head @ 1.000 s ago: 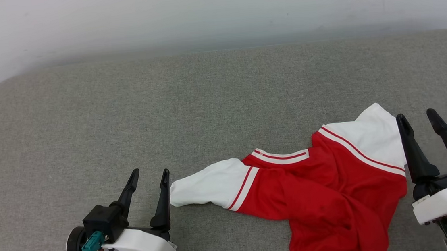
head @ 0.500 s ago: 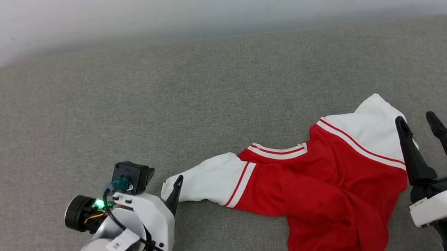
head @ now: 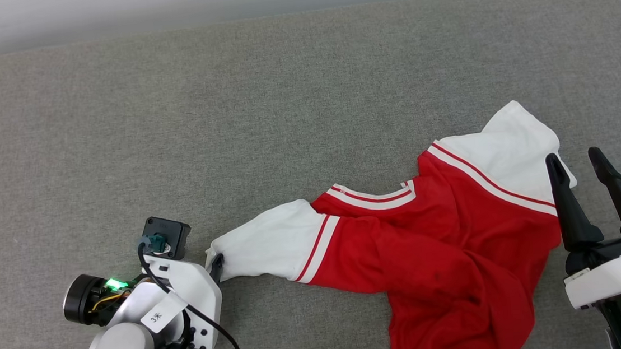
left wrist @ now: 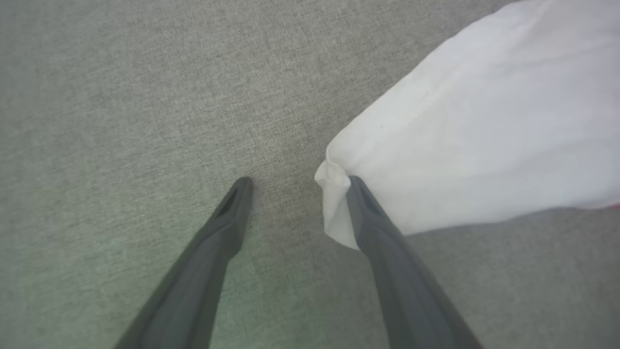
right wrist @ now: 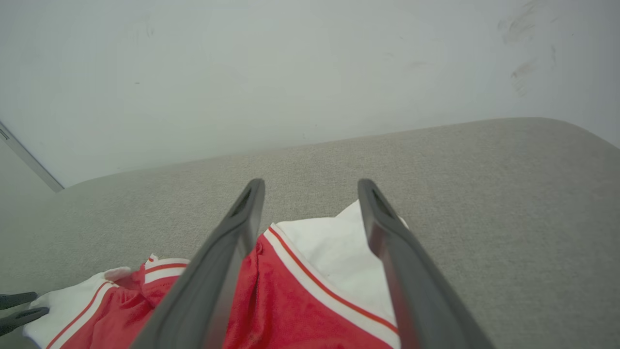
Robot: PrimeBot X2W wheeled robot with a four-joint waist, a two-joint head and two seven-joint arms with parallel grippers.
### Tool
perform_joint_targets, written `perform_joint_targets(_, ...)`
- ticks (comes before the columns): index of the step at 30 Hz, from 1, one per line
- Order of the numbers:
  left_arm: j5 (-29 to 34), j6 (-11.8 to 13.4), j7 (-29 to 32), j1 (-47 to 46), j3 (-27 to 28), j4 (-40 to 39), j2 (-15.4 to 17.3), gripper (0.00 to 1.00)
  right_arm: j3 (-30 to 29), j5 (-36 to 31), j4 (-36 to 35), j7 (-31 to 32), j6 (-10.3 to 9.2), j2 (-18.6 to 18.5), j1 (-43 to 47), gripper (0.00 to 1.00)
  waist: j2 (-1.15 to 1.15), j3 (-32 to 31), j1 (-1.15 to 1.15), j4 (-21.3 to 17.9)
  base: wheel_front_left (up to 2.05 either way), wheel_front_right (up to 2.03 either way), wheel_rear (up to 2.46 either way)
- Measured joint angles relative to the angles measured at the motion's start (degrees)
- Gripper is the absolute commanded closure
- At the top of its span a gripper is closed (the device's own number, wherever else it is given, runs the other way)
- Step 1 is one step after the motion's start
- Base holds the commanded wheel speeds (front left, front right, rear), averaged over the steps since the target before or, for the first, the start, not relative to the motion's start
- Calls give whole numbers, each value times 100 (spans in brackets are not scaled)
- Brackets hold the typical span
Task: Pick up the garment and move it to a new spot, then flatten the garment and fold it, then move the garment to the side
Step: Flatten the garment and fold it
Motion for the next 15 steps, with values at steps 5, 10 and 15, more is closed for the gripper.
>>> perform_joint_targets(5, -16, -60, 109, -68, -108, 200, 8, 33, 26, 0, 53, -8, 0, 0, -47, 0, 0, 34, 0, -16, 0, 0, 0)
perform_joint_targets(10, -154, -167, 176, -103, -223, 325, -36, 100, 21, 0, 100, -30, 0, -3, -59, 0, 0, 26, 0, -2, 0, 0, 0)
perform_joint_targets(15, -257, -198, -171, -99, -223, 460, -136, 100, 4, -15, 189, 24, 0, -29, -59, 0, 0, -29, 0, 38, 0, 0, 0)
